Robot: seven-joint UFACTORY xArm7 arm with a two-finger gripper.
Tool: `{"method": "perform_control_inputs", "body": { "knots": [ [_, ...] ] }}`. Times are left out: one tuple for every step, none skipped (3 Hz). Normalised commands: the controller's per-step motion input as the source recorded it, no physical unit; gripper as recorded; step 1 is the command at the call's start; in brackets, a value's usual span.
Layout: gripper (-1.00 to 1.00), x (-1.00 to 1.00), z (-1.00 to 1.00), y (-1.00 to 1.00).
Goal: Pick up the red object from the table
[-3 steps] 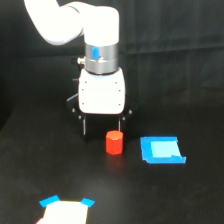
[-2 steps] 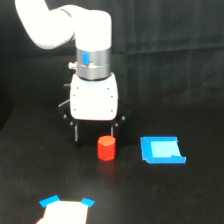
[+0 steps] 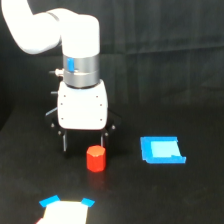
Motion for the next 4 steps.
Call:
{"method": "perform_control_inputs", "body": {
  "knots": [
    [0.66,0.79,-0.08,-0.92],
    [-1.00,0.10,-0.49,0.12],
    [-0.82,0.29,0.44,0.33],
    [-1.00,0.64,0.52,0.00]
  ]
}}
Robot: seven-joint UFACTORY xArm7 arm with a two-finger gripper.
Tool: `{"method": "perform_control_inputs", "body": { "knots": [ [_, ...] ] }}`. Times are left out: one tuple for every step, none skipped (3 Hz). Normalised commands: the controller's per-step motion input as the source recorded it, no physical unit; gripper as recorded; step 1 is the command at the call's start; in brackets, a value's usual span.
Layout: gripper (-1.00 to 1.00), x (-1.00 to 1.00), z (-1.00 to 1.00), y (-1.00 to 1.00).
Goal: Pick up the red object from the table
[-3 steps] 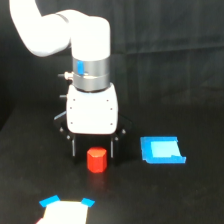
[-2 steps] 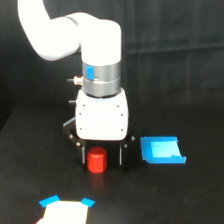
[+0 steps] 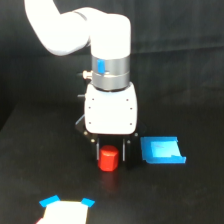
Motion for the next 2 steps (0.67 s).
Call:
{"method": "perform_control_inputs", "body": {
  "knots": [
    [-1.00,0.16,1.00,0.21],
    [-0.71,0.00,0.91,0.76]
  ]
}}
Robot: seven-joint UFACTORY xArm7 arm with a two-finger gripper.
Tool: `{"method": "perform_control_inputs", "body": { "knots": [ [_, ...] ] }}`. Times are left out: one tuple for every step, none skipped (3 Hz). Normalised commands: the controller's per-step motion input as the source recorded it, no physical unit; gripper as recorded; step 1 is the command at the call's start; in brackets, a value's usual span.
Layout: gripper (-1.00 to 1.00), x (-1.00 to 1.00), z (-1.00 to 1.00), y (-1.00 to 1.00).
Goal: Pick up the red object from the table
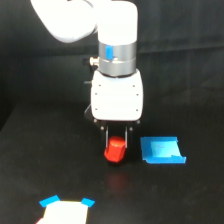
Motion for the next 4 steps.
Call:
{"method": "perform_control_inputs", "body": {
  "knots": [
    [0.06,-0.14,1.00,0.81],
    [-0.43,-0.25,0.97,-0.99],
    [0.08,-0.19,1.00,-0.78],
    [-0.07,-0.16,1.00,-0.99]
  ]
}}
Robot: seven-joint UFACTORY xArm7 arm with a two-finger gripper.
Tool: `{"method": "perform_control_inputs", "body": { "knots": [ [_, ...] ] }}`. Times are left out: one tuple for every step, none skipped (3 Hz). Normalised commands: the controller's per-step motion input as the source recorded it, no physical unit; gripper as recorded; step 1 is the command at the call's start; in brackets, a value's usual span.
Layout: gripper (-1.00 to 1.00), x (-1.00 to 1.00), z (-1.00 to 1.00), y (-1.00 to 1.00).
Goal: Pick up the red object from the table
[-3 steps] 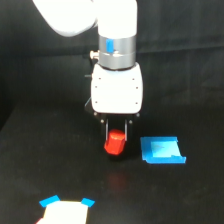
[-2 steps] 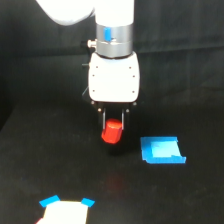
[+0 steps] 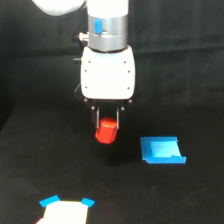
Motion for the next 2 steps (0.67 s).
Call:
{"method": "perform_control_inputs", "body": {
  "knots": [
    [-0.29,0.19,1.00,0.15],
    [-1.00,0.36,0.87,0.03]
  ]
}}
